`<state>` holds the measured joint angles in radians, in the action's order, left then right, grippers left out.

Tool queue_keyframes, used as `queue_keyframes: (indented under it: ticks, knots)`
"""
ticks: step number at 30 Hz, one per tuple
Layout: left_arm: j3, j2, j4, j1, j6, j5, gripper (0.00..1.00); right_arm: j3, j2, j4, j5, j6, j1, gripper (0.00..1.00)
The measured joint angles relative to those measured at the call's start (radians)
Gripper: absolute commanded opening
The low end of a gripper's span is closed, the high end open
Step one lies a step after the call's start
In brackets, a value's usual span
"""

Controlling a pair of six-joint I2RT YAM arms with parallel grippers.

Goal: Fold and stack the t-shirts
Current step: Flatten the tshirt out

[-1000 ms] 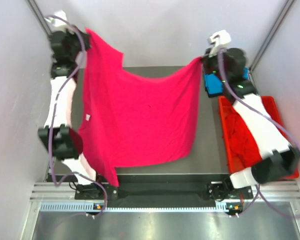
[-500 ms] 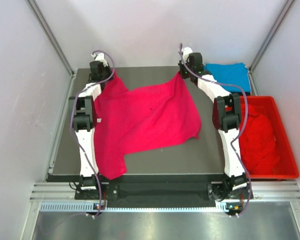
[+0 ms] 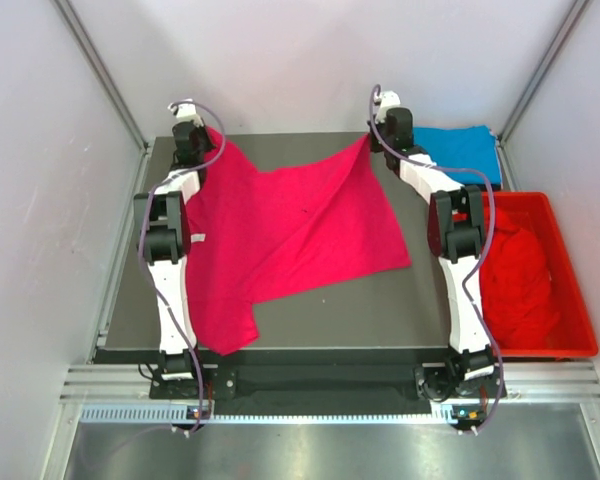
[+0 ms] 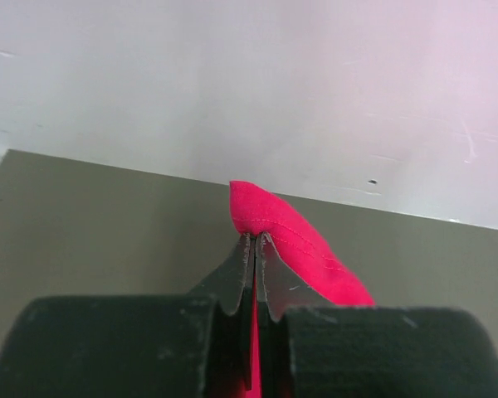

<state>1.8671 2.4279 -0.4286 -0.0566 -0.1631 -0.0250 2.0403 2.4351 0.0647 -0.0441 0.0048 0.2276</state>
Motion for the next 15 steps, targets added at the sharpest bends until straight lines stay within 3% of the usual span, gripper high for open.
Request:
queue_keyframes:
  ticks: [10, 15]
  knots:
    - [-0.183, -0.122, -0.072, -0.018, 0.01, -0.025, 0.0, 0.001, 0.0, 0.026, -0.033, -0.034, -0.021, 0.02]
    - [-0.268, -0.218, -0.104, -0.029, 0.017, -0.006, 0.0, -0.014, 0.0, 0.029, -0.097, -0.076, -0.021, 0.08]
